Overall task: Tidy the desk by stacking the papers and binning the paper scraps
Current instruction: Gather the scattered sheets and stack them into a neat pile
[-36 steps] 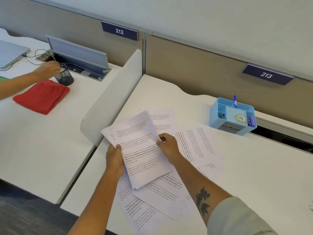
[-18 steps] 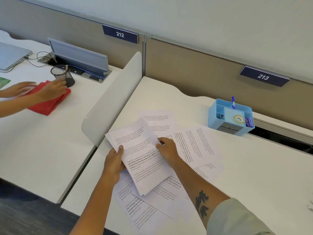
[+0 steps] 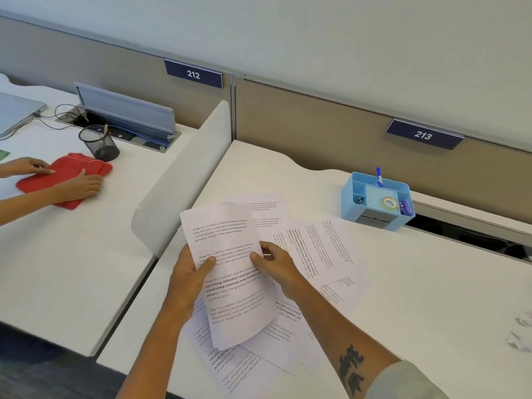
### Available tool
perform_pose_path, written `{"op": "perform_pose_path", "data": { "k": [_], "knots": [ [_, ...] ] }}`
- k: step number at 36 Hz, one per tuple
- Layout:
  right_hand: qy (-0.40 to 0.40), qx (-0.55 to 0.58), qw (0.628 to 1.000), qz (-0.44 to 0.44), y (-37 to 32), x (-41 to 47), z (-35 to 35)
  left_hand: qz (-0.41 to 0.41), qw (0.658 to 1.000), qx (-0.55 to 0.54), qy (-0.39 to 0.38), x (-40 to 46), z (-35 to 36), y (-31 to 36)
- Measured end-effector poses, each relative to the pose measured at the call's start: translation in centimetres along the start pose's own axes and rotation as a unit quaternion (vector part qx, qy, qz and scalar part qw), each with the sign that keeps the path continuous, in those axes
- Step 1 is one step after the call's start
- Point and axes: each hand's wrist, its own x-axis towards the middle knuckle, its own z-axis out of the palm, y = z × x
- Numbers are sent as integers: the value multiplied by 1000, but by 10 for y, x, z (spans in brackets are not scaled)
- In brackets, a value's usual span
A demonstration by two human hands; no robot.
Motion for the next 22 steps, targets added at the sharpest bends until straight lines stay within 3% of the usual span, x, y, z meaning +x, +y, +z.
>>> {"op": "perform_pose_path", "data": {
  "k": [10, 15, 22],
  "knots": [
    [-32, 178, 983, 21, 7, -38, -22, -40, 998, -52, -8, -8, 13, 5],
    [57, 104, 993, -2, 15, -52, -46, -45, 999, 2, -26, -14, 38, 1],
    [165, 92, 980, -59, 1, -93, -91, 43, 997, 48, -32, -36, 104, 22]
  ]
}}
